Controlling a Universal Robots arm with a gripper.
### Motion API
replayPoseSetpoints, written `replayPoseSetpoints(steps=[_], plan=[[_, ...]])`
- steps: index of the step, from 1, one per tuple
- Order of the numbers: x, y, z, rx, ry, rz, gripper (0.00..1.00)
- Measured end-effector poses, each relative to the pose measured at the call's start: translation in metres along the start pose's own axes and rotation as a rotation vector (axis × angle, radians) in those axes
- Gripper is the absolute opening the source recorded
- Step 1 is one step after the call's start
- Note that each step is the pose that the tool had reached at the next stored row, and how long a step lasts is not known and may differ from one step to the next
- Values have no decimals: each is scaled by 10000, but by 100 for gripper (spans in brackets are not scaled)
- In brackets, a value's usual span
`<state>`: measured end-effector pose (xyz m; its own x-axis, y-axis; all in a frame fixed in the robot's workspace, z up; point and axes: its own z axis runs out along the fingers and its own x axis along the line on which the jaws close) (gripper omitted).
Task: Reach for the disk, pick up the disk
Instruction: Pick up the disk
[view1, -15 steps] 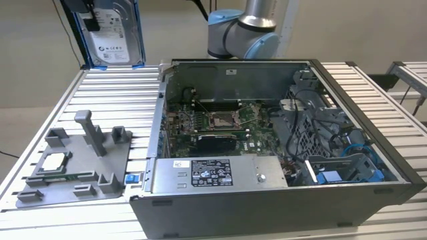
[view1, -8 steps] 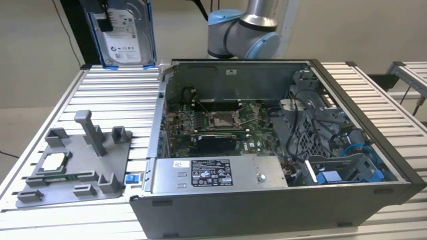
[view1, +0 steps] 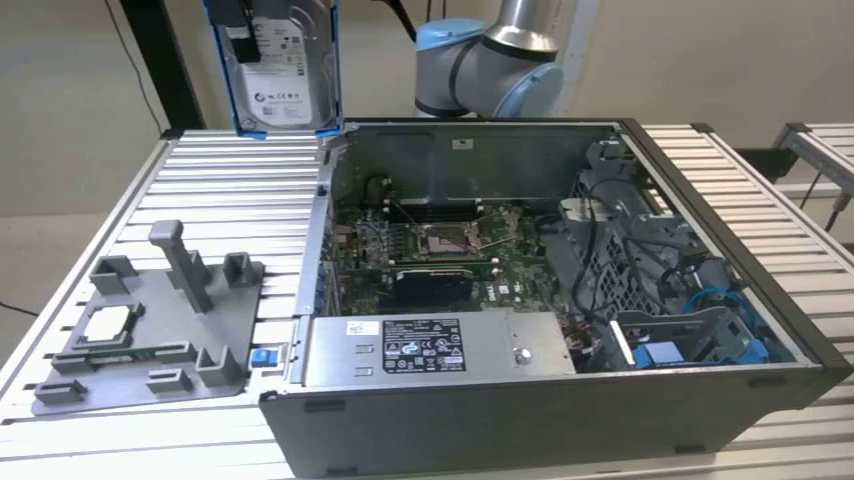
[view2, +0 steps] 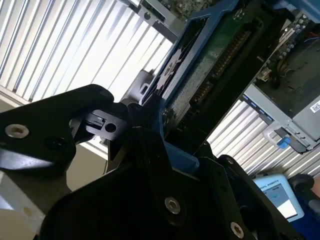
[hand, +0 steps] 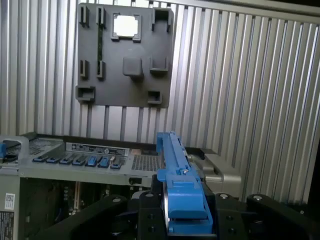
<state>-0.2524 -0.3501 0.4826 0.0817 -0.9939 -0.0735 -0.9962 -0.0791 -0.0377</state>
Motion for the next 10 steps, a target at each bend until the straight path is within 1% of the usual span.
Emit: replayPoseSetpoints(steps=[10], plan=[[32,-394,13,0,0,1,0]])
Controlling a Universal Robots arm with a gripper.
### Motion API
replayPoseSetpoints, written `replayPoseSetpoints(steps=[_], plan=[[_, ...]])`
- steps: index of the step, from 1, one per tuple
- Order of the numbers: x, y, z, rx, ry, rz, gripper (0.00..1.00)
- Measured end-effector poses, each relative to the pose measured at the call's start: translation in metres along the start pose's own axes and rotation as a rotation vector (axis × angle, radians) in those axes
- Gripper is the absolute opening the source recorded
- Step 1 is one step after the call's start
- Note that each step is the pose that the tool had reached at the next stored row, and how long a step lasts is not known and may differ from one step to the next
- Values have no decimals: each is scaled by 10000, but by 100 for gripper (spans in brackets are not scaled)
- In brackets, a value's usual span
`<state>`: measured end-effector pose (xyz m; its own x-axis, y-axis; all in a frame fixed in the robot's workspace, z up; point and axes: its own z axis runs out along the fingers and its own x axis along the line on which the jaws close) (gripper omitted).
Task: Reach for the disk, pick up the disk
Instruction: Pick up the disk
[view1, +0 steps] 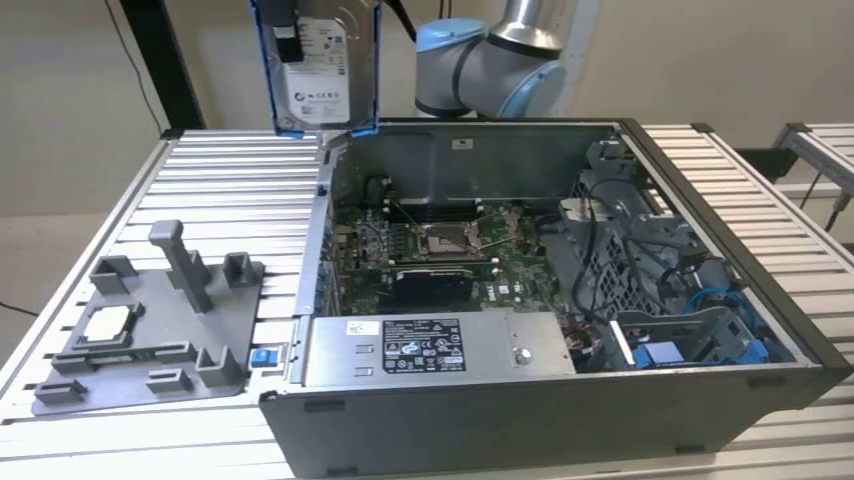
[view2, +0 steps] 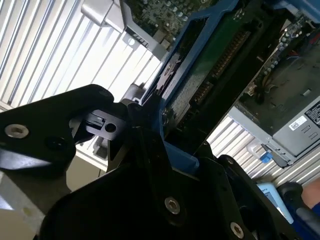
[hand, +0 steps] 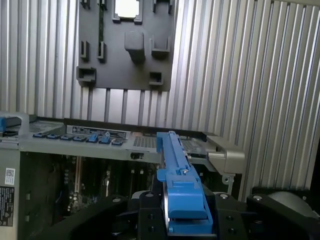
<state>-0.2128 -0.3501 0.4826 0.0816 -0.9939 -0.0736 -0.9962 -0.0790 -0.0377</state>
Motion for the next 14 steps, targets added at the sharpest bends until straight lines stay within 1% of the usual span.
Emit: replayPoseSetpoints(steps=[14], plan=[[45,-547,17,1,0,2,0]])
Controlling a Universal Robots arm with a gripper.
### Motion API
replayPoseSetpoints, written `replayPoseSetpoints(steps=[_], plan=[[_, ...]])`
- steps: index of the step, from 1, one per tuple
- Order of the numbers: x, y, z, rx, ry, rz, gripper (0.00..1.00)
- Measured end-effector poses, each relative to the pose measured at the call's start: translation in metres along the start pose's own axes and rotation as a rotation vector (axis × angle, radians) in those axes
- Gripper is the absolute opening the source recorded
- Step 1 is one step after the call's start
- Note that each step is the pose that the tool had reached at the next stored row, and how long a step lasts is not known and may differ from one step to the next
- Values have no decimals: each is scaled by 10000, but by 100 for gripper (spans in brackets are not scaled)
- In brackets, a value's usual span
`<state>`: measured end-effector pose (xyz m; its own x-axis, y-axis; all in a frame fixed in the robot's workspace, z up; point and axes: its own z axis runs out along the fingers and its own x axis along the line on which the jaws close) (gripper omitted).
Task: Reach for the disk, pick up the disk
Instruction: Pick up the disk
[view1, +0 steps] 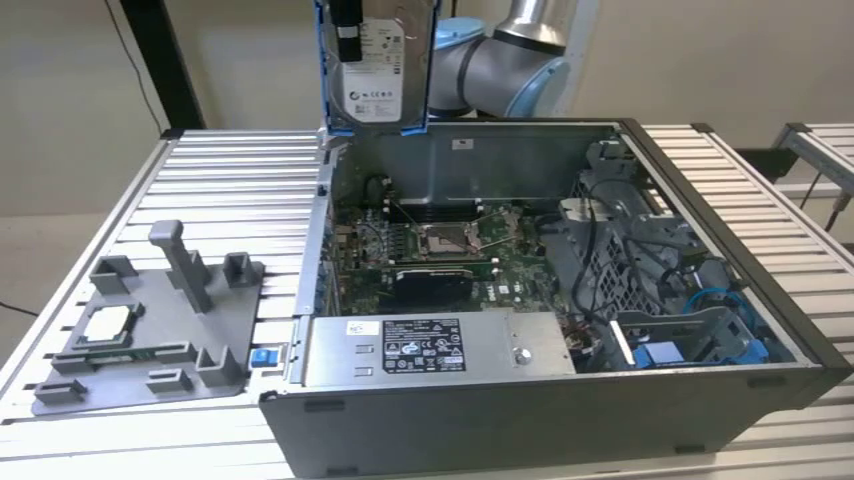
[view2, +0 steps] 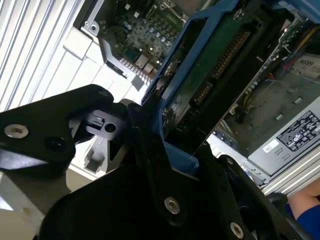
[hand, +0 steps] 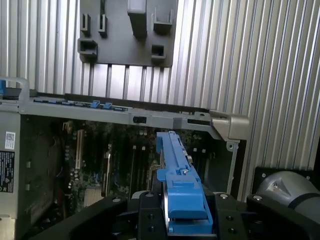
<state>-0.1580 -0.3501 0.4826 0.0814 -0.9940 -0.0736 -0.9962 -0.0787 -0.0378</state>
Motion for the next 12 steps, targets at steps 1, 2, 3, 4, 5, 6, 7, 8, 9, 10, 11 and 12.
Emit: replayPoseSetpoints(steps=[1,2,3,4,5,6,7,8,9,10,11,12], plan=[[3,-37,1,0,-1,1,0],[6,-75,2,0,0,2,0],[9,-114,3,-1,0,2,0],[12,-148,4,0,0,1,0],[15,-185,6,-1,1,2,0],[18,-224,7,0,0,4,0],[21,-259,8,0,0,4,0],[24,-297,10,1,0,3,0],[27,-333,10,0,0,5,0],[29,-362,11,-1,0,7,0],[31,-383,12,-1,0,9,0],[32,-393,12,-2,1,9,0]])
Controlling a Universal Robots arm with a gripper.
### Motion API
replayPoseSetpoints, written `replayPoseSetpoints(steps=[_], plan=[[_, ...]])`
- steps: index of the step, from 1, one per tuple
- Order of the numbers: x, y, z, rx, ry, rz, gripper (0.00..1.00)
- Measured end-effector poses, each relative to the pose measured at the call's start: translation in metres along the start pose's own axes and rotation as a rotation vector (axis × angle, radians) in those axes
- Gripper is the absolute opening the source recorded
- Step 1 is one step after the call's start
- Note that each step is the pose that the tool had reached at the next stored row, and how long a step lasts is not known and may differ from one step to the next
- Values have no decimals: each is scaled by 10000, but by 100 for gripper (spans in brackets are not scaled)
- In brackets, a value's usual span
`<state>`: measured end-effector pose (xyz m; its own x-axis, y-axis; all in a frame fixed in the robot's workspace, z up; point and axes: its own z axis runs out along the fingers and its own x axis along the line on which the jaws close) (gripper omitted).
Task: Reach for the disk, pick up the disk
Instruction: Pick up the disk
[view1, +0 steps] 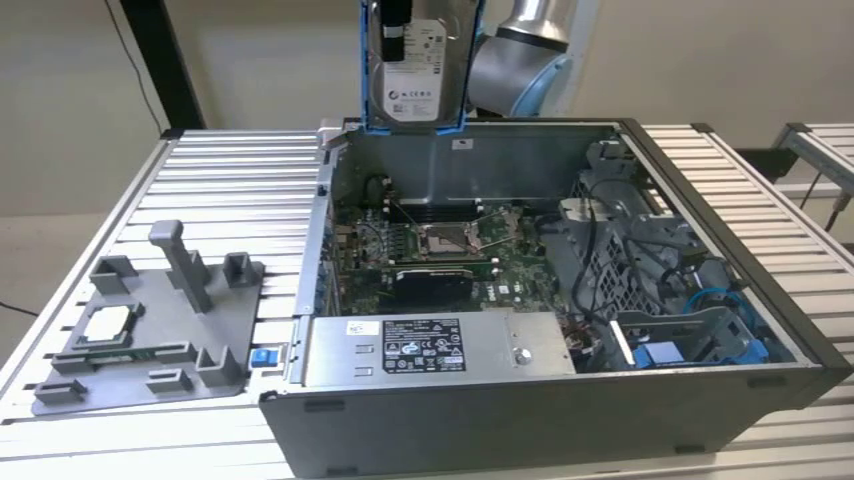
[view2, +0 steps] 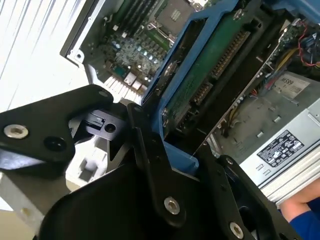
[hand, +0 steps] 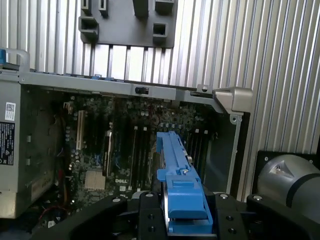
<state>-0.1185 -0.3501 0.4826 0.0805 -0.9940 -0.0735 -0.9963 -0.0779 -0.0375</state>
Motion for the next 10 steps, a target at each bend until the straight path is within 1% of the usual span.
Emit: replayPoseSetpoints(steps=[10], plan=[[0,-6,0,1,-1,1,0]])
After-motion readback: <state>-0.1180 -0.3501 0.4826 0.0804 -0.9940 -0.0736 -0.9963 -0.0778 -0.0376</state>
